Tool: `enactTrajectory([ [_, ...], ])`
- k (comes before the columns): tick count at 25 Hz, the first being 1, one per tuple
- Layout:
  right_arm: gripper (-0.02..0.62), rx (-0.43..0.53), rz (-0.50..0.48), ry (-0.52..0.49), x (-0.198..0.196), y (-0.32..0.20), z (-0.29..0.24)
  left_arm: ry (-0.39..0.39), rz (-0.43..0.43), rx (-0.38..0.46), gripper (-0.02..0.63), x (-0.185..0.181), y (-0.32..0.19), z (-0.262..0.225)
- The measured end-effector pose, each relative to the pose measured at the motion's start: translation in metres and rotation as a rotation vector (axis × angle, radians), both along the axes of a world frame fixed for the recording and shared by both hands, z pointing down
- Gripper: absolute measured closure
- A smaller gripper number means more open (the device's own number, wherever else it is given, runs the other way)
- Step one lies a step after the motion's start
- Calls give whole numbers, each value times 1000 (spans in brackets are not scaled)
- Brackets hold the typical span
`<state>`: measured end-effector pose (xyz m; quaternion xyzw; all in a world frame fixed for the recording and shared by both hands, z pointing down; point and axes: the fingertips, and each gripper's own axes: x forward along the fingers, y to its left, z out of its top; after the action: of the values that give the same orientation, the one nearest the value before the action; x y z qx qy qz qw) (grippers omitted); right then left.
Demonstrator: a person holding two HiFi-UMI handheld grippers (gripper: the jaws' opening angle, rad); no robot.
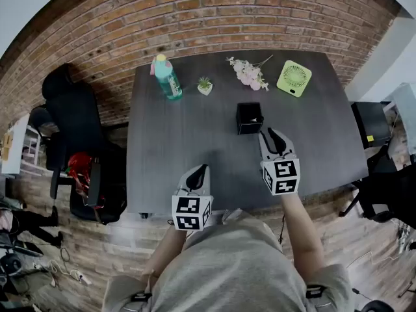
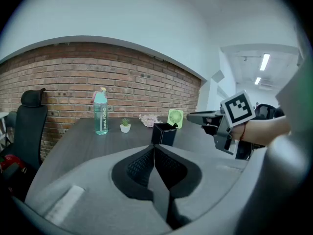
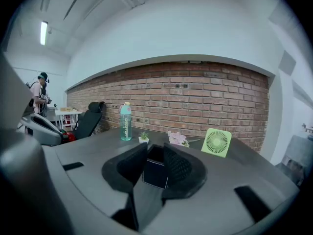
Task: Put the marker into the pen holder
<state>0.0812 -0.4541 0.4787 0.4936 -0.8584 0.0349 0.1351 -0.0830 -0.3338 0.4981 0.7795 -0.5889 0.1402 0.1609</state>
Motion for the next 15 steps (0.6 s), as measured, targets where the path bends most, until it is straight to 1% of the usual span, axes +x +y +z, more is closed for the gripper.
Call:
enactTrajectory([
  [9,512,37,15,-36,-10,93,-29,14,40,32,589,-9,56,-6],
  [12,551,51,27,-54,-15,125,-36,14,46,36,589,-16,79,-5],
  [15,571,77,36,-55,-19,155,-42,10,54,39,589,-21,102,-2],
])
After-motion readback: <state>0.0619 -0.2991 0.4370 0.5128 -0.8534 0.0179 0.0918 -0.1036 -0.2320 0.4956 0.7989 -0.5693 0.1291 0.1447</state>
